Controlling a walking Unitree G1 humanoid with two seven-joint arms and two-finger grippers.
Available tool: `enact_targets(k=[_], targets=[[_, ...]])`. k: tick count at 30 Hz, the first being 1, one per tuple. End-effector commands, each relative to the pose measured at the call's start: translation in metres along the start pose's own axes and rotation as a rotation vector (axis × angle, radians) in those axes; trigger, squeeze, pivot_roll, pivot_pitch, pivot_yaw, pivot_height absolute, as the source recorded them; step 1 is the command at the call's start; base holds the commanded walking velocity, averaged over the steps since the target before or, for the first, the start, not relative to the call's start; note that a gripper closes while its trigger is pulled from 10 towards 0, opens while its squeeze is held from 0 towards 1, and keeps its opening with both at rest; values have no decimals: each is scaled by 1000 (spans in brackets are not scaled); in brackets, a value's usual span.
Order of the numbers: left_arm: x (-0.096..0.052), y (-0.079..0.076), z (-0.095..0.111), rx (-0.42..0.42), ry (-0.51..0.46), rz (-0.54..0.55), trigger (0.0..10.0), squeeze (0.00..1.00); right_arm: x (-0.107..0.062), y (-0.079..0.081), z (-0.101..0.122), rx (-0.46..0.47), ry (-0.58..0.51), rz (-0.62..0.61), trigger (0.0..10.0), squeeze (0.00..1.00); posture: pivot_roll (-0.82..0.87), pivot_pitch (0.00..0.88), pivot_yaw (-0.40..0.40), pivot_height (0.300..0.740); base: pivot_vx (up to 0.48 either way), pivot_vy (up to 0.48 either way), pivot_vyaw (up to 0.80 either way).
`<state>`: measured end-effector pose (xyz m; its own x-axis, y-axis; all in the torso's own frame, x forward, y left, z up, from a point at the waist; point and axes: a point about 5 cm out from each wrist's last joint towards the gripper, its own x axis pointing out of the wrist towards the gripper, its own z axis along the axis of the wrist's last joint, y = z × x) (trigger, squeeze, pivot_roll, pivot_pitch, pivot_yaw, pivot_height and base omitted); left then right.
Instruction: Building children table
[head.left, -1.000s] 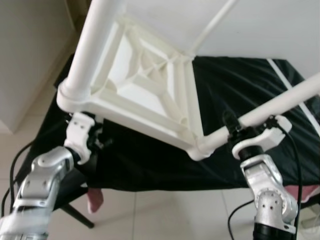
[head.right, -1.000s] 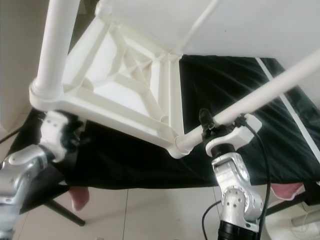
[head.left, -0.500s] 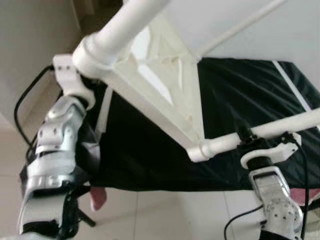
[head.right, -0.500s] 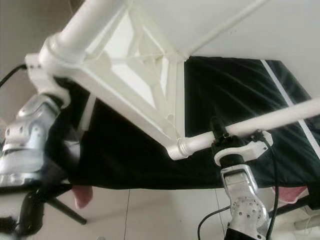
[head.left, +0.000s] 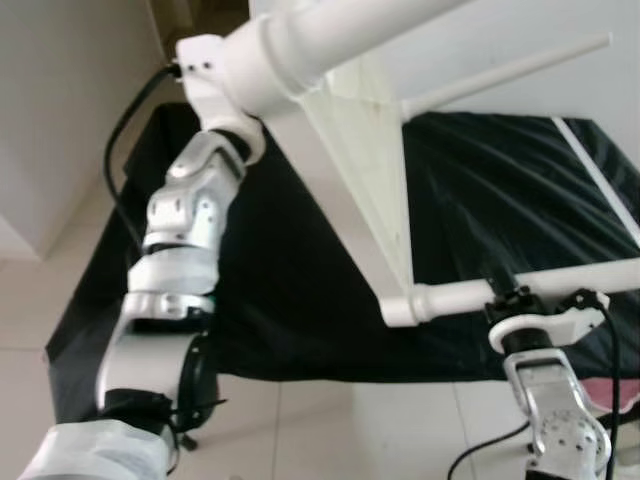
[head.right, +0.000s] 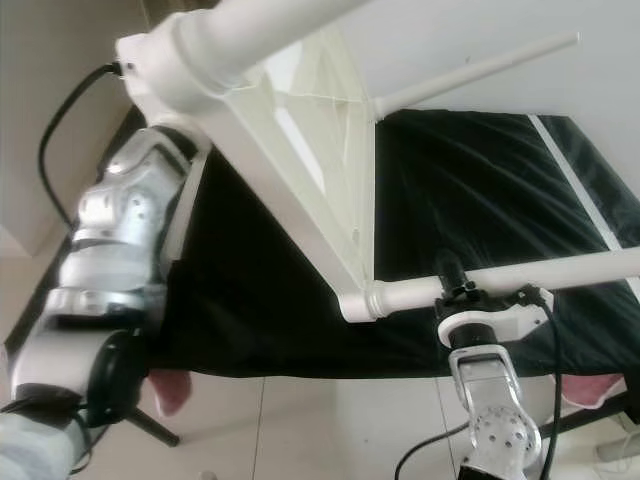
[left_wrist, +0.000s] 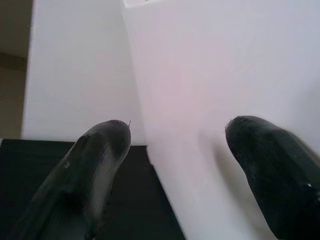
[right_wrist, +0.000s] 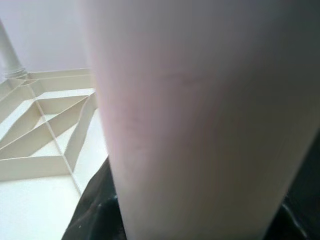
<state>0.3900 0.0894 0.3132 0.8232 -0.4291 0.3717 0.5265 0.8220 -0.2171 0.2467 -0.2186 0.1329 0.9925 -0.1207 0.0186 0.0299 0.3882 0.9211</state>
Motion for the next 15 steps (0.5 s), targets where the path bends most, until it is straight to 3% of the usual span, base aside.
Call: enact_targets(k=[1,2,3,4,8,10,13,15], targets=[[8,-12,0,1,2,-49,10000,0,-10,-14,-28,126,39,-92,10000,0,-52,89,17,740,0,0,0],[8,-12,0,1,2,-49,10000,0,-10,-14,-28,126,39,-92,10000,0,-52,89,17,740,0,0,0],[9,-14,1,-5,1,-58,10000,0,-12,-13,-27,112,36,-88,10000,302,-55,95,19,740,0,0,0],[11,-15,2,-6,1,-61,10000,0,-14,-12,-26,109,28,-84,10000,1000,-58,100,22,740,0,0,0],[15,-20,4,-7,-4,-77,10000,0,-20,-13,-24,88,27,-98,10000,1000,-59,101,22,740,0,0,0],[21,-27,10,9,-22,-100,10000,0,-40,-23,-21,105,11,-181,10000,1000,-63,115,24,740,0,0,0],[23,-28,12,8,-30,-105,10000,0,-46,-27,-19,110,4,-201,10000,1000,-65,120,26,740,0,0,0],[25,-30,16,7,-40,-115,10000,0,-59,-35,-17,100,0,-236,10000,1000,-68,127,29,740,0,0,0]])
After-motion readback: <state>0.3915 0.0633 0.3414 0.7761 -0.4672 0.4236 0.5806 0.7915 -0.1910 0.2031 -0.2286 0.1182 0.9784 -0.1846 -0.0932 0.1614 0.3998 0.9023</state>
